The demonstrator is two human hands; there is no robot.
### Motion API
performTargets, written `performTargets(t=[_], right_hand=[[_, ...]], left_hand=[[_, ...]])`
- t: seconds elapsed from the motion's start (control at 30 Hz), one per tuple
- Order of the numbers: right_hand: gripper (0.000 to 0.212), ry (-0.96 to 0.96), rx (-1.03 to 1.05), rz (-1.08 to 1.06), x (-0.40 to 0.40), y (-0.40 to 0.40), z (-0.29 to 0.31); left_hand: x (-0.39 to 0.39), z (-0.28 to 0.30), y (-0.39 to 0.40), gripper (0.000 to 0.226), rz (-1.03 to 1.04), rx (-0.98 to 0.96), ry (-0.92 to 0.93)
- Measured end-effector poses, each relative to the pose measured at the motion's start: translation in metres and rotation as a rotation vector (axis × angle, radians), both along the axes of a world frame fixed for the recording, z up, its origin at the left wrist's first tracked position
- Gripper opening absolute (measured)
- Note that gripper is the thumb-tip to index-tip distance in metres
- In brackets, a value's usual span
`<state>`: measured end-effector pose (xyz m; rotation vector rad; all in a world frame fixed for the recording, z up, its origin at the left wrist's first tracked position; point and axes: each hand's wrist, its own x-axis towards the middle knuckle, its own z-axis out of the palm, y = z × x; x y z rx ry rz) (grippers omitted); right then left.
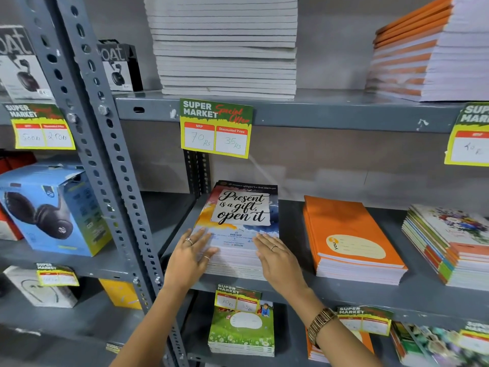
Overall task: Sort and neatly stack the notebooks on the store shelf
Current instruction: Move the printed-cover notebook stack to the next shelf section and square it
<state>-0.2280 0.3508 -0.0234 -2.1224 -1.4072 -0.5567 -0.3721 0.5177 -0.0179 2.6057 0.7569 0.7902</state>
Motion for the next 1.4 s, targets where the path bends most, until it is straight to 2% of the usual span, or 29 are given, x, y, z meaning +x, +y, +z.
performTargets(t=[0.1, 0.23, 0.3, 0.5, 0.63, 0.7, 0.77, 0.87, 0.97, 1.07, 1.2, 1.3, 1.4], right_hand=[[0.044, -0.032, -0.002, -0.020, 0.000, 0.003, -0.003], [0.041, -0.086, -0.016, -0.029, 0.001, 0.005, -0.005], [0.028, -0.126, 0.005, -0.027, 0.004, 0.007, -0.008], [0.049, -0.124, 0.003, -0.026, 0.004, 0.006, -0.009], [0.050, -0.095, 0.012, -0.010, 0.005, 0.005, -0.008], [0.040, -0.116, 0.022, 0.000, 0.005, 0.006, -0.008], [0.028, -0.119, 0.008, 0.003, 0.003, 0.006, -0.006], [0.043, -0.092, -0.033, -0.008, 0.001, 0.005, -0.002], [0.030, -0.097, -0.053, 0.003, 0.003, 0.005, -0.004], [0.033, -0.098, -0.050, 0.004, 0.004, 0.004, -0.004], [0.037, -0.008, -0.060, 0.011, 0.000, 0.001, 0.001], [0.054, 0.211, -0.059, 0.007, -0.003, -0.009, 0.000], [0.075, 0.450, 0.006, -0.052, -0.004, -0.018, -0.005]], left_hand=[[-0.002, 0.007, -0.002, 0.104, 0.012, -0.065, -0.052], [-0.003, 0.008, -0.001, 0.106, 0.028, -0.077, -0.080], [-0.003, 0.007, -0.001, 0.104, 0.037, -0.087, -0.099], [-0.003, 0.005, 0.001, 0.097, 0.048, -0.116, -0.119], [-0.001, 0.002, 0.002, 0.059, 0.065, -0.115, -0.127], [0.000, 0.001, 0.002, 0.049, 0.072, -0.094, -0.146], [0.000, 0.001, 0.000, 0.047, 0.089, -0.071, -0.159], [0.000, 0.003, -0.001, 0.044, 0.091, -0.101, -0.201], [-0.001, 0.005, -0.002, 0.043, 0.076, -0.126, -0.198], [-0.002, 0.009, -0.005, 0.046, 0.080, -0.145, -0.211], [-0.004, 0.010, -0.013, 0.078, 0.072, -0.153, -0.250], [-0.005, 0.018, -0.019, 0.059, 0.104, -0.257, -0.226], [-0.007, 0.017, -0.022, 0.072, 0.143, -0.300, -0.206]])
